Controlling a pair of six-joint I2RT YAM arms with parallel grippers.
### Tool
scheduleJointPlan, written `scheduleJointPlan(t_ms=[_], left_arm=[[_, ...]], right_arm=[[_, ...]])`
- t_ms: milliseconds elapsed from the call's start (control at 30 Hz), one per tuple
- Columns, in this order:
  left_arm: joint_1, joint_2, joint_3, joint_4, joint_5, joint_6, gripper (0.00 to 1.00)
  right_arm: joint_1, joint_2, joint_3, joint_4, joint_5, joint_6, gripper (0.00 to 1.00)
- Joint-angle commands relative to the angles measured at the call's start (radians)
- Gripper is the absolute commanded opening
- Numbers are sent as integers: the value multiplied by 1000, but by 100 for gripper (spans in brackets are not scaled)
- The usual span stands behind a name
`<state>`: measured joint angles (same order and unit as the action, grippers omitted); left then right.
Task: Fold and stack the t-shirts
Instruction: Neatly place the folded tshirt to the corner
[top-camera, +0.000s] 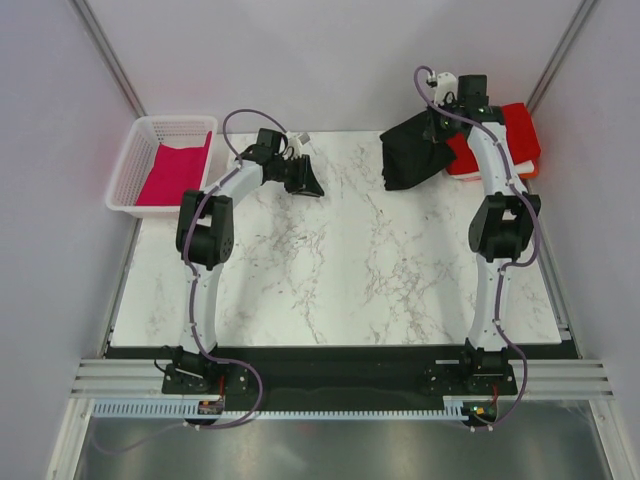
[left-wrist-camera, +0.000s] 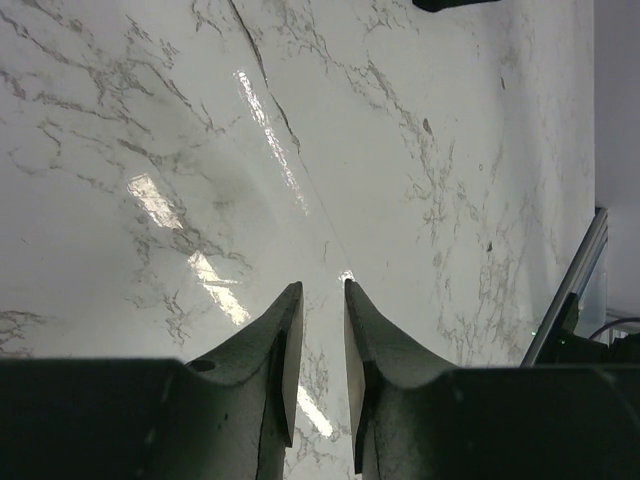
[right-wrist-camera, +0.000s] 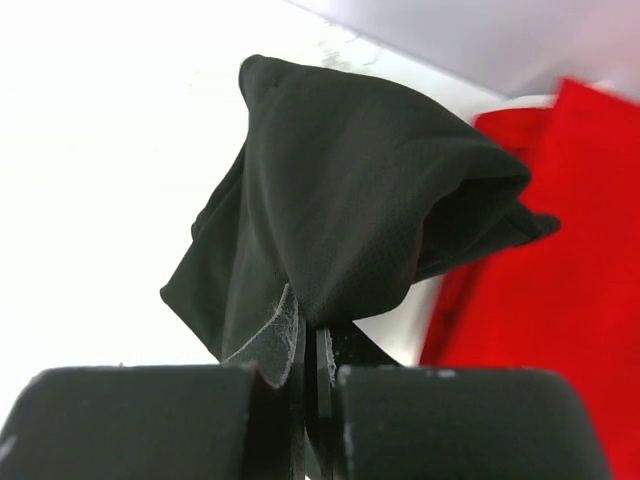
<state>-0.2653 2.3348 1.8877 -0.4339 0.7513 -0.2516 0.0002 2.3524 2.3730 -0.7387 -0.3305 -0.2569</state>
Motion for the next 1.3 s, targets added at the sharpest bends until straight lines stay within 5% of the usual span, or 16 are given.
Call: scheduleJointPlan(t_ms=[0, 767, 1267], left_arm=[[-6, -68, 16, 41, 36, 11, 31], [-66, -89, -18, 46, 16, 29, 33], [-107, -106, -44, 24, -18, 63, 34]], right_arm=[[-58, -58, 84, 15, 54, -39, 0], [-304, -32, 206, 131, 114, -15, 0], [-344, 111, 264, 226, 205, -35, 0]])
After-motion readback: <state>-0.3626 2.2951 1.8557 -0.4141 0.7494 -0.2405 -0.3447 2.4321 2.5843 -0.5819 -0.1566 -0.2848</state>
